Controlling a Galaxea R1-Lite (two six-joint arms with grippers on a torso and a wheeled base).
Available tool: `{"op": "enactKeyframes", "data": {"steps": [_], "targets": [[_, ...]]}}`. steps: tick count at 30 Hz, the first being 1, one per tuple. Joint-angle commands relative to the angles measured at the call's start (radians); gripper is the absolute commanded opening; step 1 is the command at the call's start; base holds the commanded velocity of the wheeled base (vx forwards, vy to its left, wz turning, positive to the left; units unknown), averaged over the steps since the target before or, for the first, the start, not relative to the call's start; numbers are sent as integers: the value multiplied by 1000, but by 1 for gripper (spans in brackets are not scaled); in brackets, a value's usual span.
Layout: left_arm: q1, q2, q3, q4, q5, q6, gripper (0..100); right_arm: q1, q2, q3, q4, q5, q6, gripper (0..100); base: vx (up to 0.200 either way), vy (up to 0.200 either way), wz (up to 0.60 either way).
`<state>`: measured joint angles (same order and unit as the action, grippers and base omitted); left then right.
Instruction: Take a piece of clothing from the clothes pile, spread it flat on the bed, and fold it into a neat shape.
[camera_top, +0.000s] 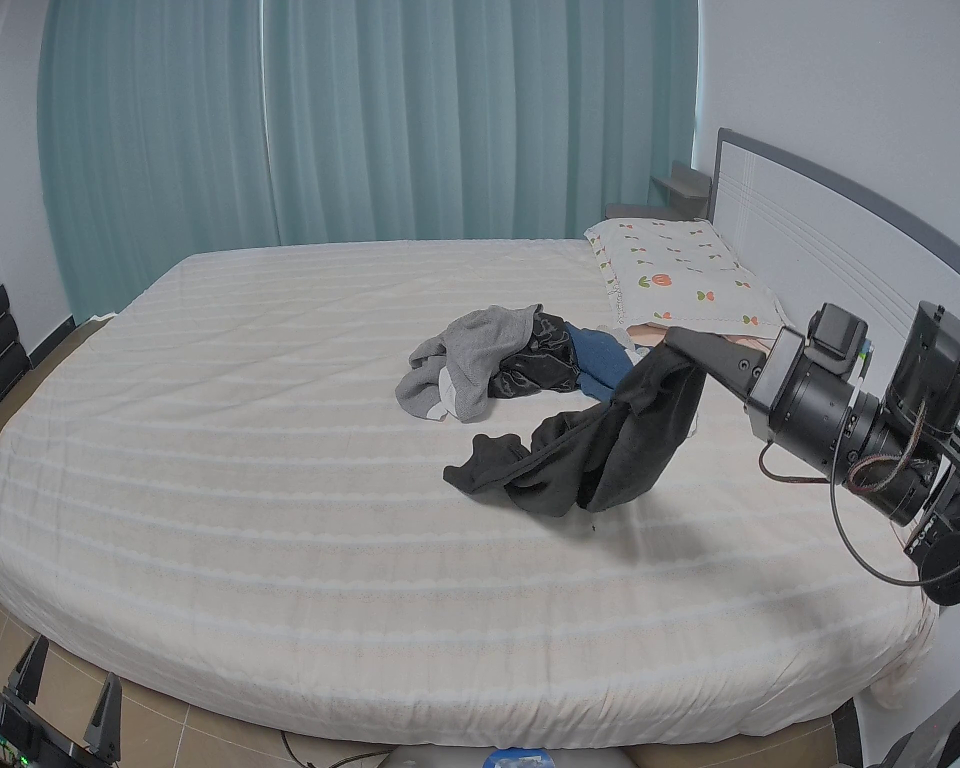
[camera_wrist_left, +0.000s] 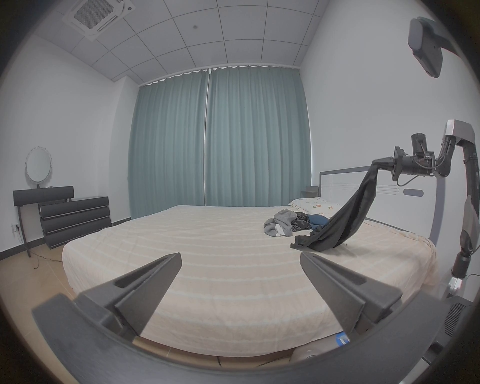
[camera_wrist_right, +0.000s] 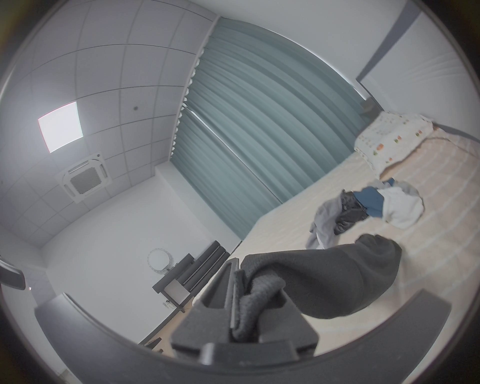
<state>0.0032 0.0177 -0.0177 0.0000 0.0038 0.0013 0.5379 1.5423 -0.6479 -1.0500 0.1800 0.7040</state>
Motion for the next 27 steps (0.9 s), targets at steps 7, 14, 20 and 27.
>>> {"op": "enactKeyframes", "data": {"steps": [7,14,20,27], "targets": [[1,30,-134,-60,15,-76,100,1,-27,-1,-1,-1,-1,0,0,0,0],[26,378,-220,-69,-28,86,100,36,1,7,-1,1,-5,0,0,0,0],[11,613,-199,-118,-110,-38,100,34,10,2,-2,-1,-3,0,0,0,0],[-115,996,-254,-308,-194,-46,100,22,5,13,-2,-1,6,0,0,0,0]]}}
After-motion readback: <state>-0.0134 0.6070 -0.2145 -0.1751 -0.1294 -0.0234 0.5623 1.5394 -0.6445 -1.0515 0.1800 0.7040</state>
